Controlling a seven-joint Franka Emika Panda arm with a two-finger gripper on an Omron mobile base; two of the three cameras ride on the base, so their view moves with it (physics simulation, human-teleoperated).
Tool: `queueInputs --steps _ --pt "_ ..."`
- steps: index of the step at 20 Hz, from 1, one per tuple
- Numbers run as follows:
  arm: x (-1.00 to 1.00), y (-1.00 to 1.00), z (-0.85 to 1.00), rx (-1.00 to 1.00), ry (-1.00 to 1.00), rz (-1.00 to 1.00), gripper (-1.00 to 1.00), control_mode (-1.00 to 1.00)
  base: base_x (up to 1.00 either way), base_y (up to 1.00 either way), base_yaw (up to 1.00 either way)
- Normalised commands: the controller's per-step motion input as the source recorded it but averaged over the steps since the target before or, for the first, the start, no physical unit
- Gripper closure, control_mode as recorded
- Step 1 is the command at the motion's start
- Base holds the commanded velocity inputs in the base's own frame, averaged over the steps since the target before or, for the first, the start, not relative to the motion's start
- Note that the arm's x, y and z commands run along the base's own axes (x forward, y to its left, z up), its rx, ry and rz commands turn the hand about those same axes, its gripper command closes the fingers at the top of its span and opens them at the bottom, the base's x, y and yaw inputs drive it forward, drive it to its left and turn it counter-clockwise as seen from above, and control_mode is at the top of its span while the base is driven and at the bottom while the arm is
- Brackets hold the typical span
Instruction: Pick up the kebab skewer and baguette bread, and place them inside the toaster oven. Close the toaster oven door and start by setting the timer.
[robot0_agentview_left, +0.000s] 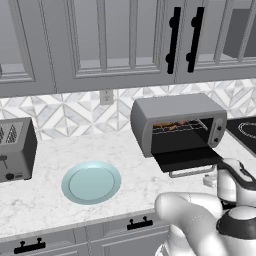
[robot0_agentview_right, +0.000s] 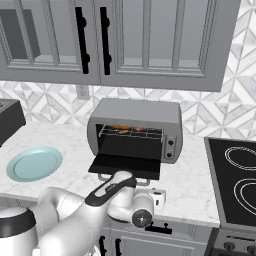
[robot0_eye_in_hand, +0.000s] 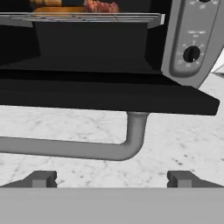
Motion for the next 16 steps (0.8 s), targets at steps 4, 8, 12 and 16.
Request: queueInputs --steps 4,8,12,16 --pt "0.27 0.0 -0.2 -0.01 0.0 -0.04 -1.0 -1.0 0.0 0.0 0.0" --pt "0.21 0.0 -0.27 -0.02 0.0 -0.02 -1.0 -1.0 0.0 0.0 0.0" --pt "0.28 -0.01 -0.18 -0.01 0.0 -0.03 -1.0 -1.0 0.0 0.0 0.0" --pt "0.3 -0.05 -0.11 0.0 0.0 -0.04 -1.0 -1.0 0.0 0.0 0.0"
